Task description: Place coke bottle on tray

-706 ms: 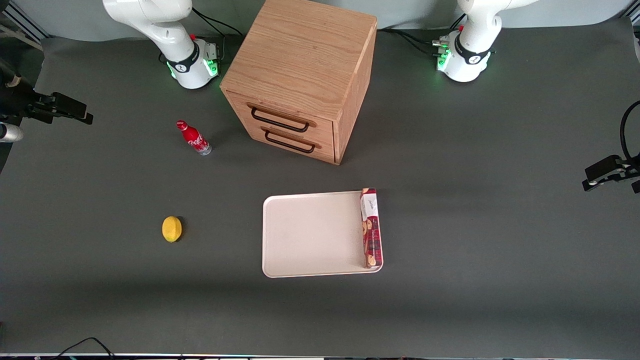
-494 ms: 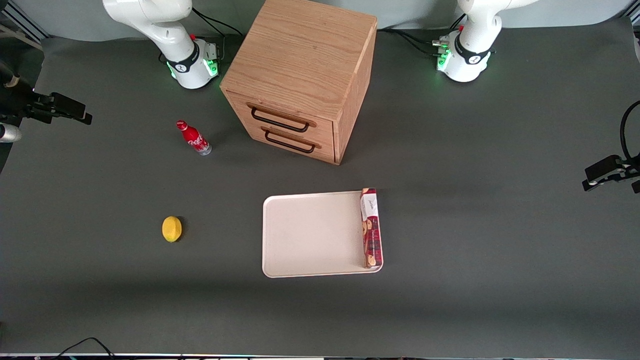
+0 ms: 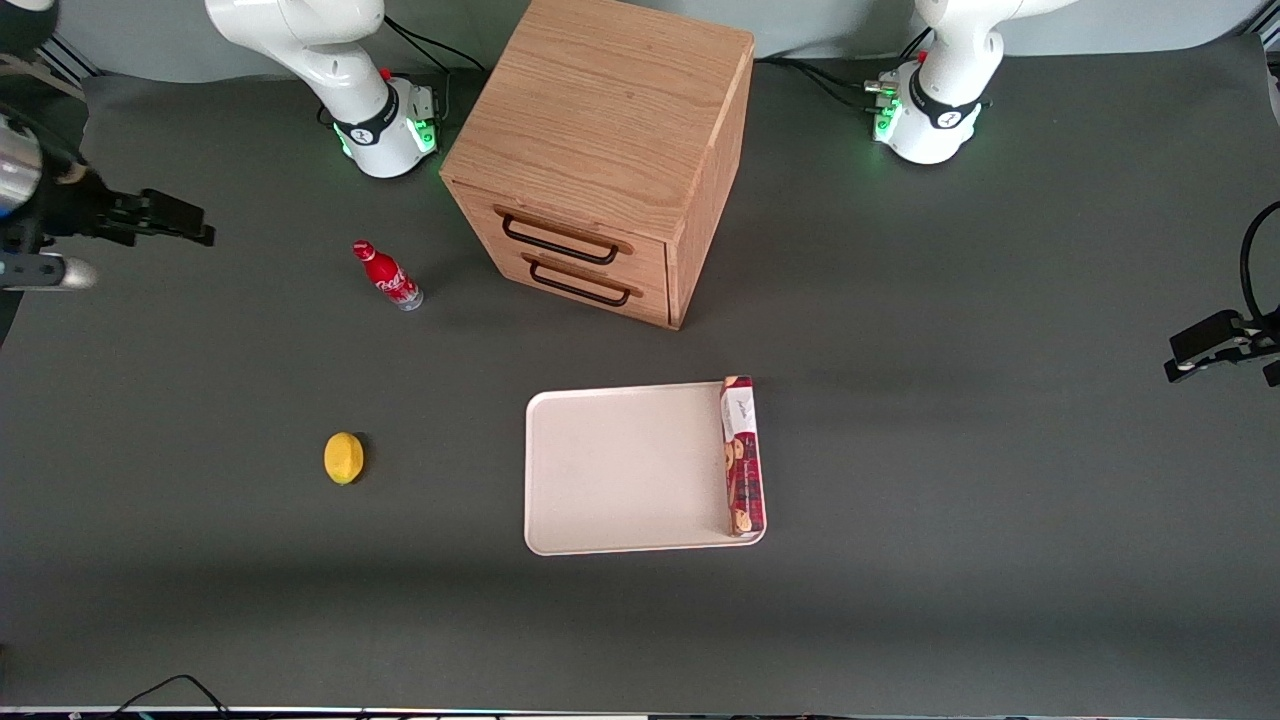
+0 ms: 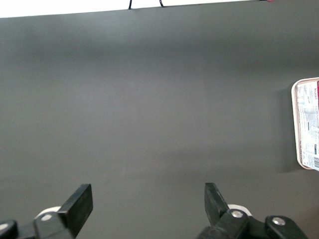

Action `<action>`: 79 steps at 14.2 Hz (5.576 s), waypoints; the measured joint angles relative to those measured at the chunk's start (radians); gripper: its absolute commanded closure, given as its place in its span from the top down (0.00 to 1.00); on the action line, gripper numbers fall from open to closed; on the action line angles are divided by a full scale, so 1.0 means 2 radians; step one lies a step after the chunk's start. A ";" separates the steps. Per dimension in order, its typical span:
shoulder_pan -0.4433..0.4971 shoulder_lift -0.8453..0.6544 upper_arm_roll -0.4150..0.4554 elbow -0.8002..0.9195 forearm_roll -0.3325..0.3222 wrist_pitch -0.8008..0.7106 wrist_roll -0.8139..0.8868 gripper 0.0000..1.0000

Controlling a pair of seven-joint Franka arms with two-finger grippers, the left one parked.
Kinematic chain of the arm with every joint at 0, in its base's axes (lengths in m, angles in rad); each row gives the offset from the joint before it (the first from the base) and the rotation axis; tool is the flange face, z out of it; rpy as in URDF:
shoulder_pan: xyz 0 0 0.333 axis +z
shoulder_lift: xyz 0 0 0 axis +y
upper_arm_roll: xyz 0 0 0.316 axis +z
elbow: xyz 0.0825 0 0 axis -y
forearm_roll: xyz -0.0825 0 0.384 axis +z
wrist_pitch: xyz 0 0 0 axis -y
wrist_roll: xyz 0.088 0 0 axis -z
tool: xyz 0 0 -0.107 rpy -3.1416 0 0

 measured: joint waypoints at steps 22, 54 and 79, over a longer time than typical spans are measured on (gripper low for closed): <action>0.002 -0.114 0.079 -0.491 0.021 0.378 0.110 0.00; 0.055 0.410 0.228 0.277 -0.072 0.171 0.330 0.00; -0.026 0.023 0.050 0.136 -0.022 -0.090 0.065 1.00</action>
